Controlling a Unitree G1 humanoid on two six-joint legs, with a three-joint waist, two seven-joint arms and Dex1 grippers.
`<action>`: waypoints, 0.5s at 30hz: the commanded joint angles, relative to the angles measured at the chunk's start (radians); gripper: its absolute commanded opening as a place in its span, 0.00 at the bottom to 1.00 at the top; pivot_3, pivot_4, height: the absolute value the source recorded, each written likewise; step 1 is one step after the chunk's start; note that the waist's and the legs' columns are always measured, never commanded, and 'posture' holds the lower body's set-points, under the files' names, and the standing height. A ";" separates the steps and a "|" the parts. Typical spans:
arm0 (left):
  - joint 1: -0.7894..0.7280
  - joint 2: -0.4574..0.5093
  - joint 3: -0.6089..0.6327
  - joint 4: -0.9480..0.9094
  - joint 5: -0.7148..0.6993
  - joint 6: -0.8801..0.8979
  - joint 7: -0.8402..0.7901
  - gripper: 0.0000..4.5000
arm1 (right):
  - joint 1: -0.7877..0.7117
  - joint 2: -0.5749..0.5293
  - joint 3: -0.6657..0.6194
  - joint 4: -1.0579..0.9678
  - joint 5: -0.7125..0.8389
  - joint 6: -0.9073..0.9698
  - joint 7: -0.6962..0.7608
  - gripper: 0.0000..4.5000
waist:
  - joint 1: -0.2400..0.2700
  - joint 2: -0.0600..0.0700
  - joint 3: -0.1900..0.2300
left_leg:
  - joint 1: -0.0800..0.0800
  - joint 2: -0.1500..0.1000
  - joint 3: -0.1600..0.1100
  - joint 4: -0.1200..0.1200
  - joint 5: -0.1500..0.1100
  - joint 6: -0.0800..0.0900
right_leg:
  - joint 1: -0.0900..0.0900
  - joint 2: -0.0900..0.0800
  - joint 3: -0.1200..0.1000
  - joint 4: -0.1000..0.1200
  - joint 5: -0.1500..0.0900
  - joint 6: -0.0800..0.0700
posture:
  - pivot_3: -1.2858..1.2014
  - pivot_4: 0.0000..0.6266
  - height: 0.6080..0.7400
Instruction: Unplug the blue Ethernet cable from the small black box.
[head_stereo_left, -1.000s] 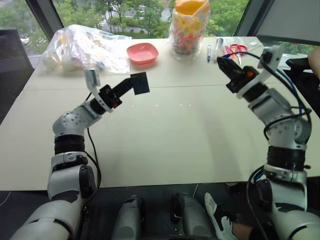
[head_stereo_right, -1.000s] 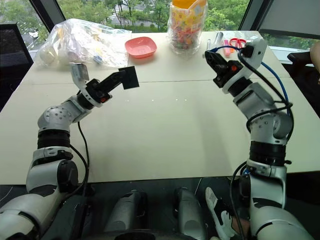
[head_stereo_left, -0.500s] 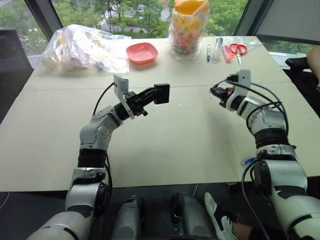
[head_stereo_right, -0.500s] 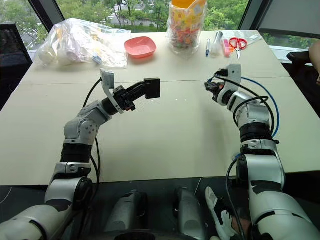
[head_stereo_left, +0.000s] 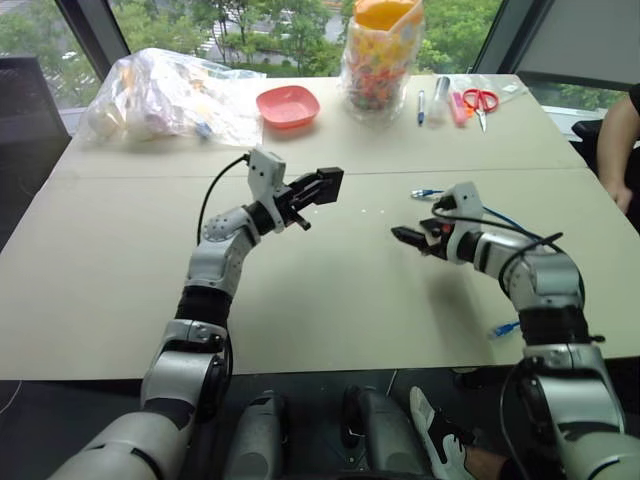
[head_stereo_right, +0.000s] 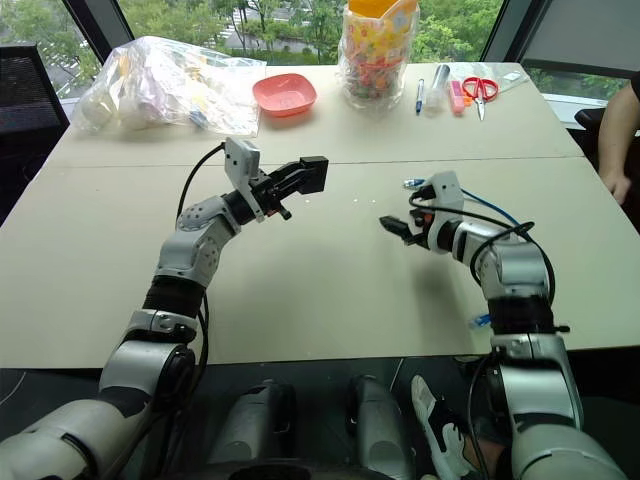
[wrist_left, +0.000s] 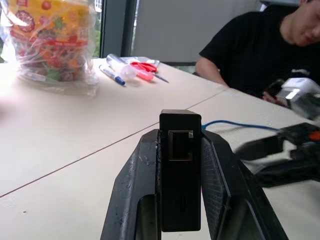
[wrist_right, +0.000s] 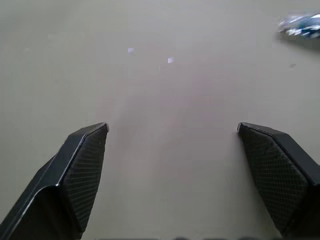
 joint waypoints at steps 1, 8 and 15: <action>-0.100 -0.049 -0.009 0.178 0.054 -0.172 0.024 0.11 | 0.033 0.052 -0.082 -0.187 0.067 0.041 -0.076 0.96 | 0.008 0.000 0.000 | 0.000 0.000 -0.001 0.001 0.000 0.000 | 0.000 0.000 0.000 0.000 0.000 0.000 | 0.52 0.24 1.00; -0.210 -0.117 -0.006 0.506 0.129 -0.330 0.053 0.34 | 0.084 0.130 -0.179 -0.291 0.117 0.014 -0.169 0.98 | 0.008 0.000 0.000 | -0.002 0.000 -0.001 0.001 -0.001 0.001 | 0.000 0.000 -0.001 -0.002 0.000 0.000 | 0.52 0.24 1.00; -0.220 -0.084 0.020 0.508 0.110 -0.283 -0.061 0.99 | 0.116 0.128 -0.213 -0.356 0.149 -0.029 -0.173 0.98 | 0.009 0.000 0.000 | -0.004 0.000 -0.001 0.000 -0.002 0.003 | -0.003 0.001 -0.001 -0.001 0.000 0.000 | 0.52 0.24 1.00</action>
